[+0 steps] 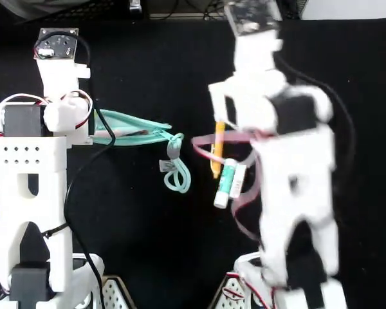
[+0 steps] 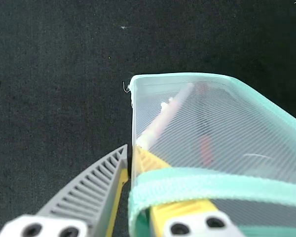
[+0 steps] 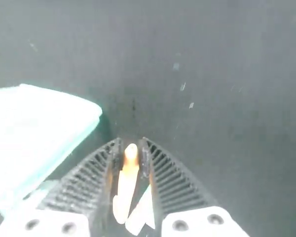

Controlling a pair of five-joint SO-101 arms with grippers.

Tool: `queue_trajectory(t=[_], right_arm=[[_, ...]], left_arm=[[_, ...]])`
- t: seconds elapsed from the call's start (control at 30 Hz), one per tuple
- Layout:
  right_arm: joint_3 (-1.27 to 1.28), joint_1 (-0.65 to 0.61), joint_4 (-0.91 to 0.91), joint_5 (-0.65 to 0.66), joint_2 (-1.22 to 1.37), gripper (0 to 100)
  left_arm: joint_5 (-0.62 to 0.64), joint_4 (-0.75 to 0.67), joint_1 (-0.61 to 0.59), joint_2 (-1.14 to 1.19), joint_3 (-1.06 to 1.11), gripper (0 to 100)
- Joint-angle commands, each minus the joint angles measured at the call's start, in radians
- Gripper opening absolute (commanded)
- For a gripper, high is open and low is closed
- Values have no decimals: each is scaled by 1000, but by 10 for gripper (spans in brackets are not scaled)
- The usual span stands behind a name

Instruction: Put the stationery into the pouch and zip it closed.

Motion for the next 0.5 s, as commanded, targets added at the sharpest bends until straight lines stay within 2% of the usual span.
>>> queue_trajectory(t=[0.0,0.13,0.37,0.47], right_arm=[[8,-78,-3,5,-206,11],[85,-233,-117,12,-387,12],[390,-399,-539,15,-627,12],[539,-462,-683,77,-693,12]], left_arm=[[-2,0,5,0,4,29],[0,0,5,0,4,29],[0,0,5,0,4,29],[0,0,5,0,4,29]])
